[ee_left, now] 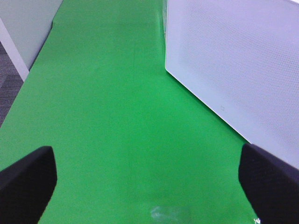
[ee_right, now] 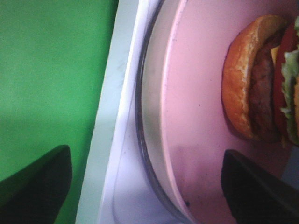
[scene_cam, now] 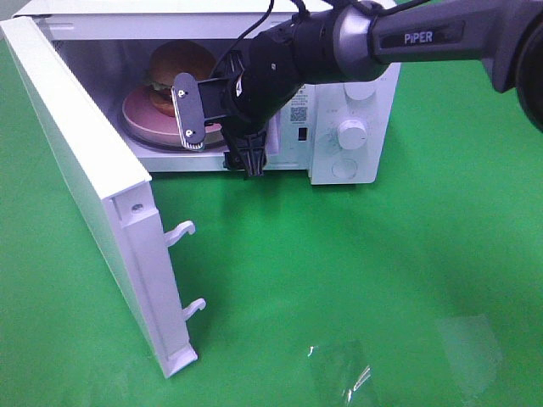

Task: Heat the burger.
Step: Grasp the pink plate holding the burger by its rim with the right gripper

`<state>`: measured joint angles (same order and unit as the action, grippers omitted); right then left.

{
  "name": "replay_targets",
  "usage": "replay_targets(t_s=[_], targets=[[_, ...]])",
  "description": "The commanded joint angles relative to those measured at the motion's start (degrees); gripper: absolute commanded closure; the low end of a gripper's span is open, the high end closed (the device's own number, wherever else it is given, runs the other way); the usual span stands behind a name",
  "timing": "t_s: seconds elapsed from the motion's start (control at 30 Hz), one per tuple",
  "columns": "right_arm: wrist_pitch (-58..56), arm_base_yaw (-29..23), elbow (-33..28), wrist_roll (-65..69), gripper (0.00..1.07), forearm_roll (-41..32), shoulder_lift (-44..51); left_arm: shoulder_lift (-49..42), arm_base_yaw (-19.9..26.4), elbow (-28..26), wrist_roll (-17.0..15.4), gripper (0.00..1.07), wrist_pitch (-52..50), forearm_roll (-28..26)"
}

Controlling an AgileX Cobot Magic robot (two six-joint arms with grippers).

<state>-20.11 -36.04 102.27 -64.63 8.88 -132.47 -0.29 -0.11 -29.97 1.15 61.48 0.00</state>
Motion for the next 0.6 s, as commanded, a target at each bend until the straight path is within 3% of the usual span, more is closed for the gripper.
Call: replay_targets(t_s=[0.03, 0.6], targets=[[-1.1, -0.1, 1.7, 0.3, 0.25, -0.6, -1.2, -0.2, 0.1, 0.2, -0.2, 0.09, -0.1, -0.3], [-1.3, -0.7, 8.7, 0.1, 0.28, -3.5, -8.4, -0.2, 0.1, 0.2, -0.2, 0.09, -0.1, -0.3]])
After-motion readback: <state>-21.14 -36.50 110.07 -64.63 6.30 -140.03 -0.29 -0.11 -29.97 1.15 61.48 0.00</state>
